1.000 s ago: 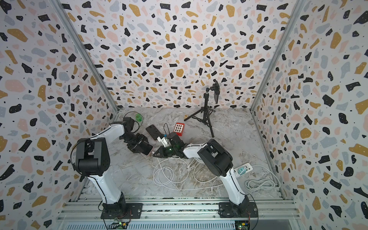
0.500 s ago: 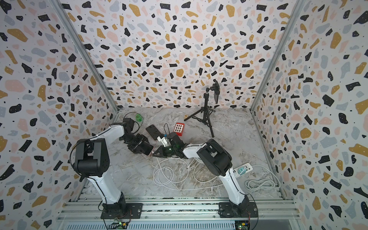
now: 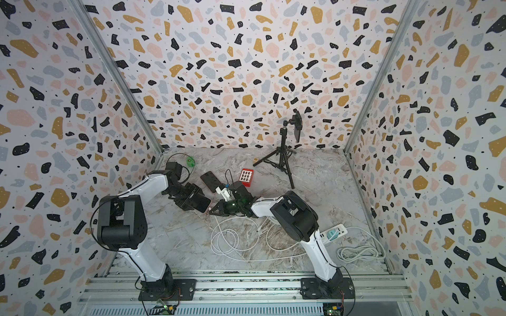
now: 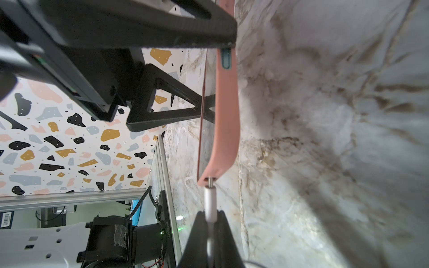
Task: Plug the charging cable into the phone
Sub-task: Insert the charging cable into the phone.
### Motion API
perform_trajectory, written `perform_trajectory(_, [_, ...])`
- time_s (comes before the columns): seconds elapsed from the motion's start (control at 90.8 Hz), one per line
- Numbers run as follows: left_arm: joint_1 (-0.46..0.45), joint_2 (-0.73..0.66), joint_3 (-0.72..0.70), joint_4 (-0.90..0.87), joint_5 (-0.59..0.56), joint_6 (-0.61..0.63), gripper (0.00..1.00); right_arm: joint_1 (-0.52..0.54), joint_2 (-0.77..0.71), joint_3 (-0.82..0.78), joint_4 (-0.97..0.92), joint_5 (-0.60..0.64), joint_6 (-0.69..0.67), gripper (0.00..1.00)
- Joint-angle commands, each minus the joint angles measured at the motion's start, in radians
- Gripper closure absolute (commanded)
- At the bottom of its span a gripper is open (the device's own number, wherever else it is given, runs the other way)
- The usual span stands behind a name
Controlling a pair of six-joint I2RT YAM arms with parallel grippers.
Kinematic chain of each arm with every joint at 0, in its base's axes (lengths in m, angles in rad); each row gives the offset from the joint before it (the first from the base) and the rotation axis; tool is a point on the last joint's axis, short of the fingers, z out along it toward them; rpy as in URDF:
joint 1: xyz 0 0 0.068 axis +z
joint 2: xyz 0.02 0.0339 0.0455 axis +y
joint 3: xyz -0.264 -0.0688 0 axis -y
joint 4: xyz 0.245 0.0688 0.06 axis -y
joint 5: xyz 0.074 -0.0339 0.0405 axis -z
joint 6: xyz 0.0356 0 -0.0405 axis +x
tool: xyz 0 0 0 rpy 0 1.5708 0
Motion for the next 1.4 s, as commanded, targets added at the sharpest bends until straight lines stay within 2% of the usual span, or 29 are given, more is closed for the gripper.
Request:
perform_trajectory(0.0, [-0.003, -0.041, -0.015, -0.001, 0.073, -0.011, 0.27, 0.005, 0.018, 0.043, 0.028, -0.023, 0.004, 1.00])
perform_trajectory(0.121, [-0.003, -0.050, -0.017, -0.005, 0.075, 0.013, 0.29, 0.005, 0.016, 0.045, 0.008, -0.035, -0.023, 1.00])
perform_trajectory(0.374, [-0.010, -0.058, -0.022, -0.046, 0.100, 0.128, 0.30, 0.003, 0.014, 0.113, -0.177, -0.061, -0.177, 1.00])
perform_trajectory(0.749, [-0.015, -0.130, -0.097, -0.014, 0.092, 0.111, 0.32, -0.017, 0.040, 0.175, -0.202, -0.042, -0.163, 1.00])
perform_trajectory(1.101, [-0.015, -0.150, -0.144, 0.025, 0.124, 0.060, 0.35, -0.020, 0.082, 0.238, -0.118, -0.028, -0.134, 1.00])
perform_trajectory(1.387, [-0.010, -0.150, -0.143, 0.034, 0.145, 0.044, 0.36, -0.019, 0.063, 0.203, -0.024, -0.046, -0.134, 1.00])
